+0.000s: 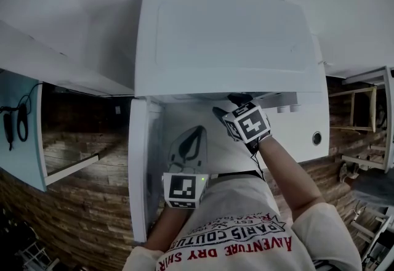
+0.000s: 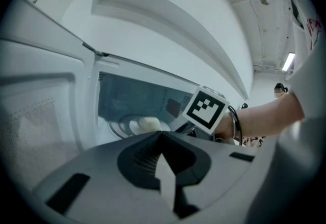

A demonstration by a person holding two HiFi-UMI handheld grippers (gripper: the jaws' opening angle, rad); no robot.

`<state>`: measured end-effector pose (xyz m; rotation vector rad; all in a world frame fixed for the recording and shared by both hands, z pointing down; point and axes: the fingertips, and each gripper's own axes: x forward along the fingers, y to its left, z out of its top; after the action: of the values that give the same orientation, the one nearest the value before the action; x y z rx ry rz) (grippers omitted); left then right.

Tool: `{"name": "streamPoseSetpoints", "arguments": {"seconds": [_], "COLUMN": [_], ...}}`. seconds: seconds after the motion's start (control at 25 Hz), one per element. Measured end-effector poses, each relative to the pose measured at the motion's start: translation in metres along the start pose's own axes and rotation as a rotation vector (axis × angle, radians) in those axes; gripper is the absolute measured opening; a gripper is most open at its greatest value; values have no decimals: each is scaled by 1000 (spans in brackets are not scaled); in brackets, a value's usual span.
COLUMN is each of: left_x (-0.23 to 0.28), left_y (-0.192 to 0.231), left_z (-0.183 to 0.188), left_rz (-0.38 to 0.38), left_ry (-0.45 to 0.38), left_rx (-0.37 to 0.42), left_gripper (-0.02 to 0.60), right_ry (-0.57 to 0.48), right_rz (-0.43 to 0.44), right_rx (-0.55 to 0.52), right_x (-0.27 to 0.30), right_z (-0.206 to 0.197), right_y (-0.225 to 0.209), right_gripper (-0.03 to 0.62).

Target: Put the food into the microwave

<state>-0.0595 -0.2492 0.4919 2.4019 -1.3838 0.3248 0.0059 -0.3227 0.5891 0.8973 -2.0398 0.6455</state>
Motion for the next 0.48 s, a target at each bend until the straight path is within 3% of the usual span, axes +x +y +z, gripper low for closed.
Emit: {"name": "streamPoseSetpoints", "arguments": {"seconds": [0.2, 0.36, 0.48], "left_x": [-1, -2, -3], "left_y": [-2, -4, -8], "left_z": [0, 0, 5], "left_rz": [-5, -9, -15], "left_ry": [1, 3, -6], "left_rx": [0, 10, 20], "left_gripper": [6, 6, 6], "right_ry": [27, 9, -68], "right_rz": [-40, -43, -82], "right_rx": [-55, -26, 18], "right_x": [-1, -8, -22], "right_z": [-3, -4, 1], "right_y": [-1, -1, -6], "right_gripper": [254, 251, 182]}}
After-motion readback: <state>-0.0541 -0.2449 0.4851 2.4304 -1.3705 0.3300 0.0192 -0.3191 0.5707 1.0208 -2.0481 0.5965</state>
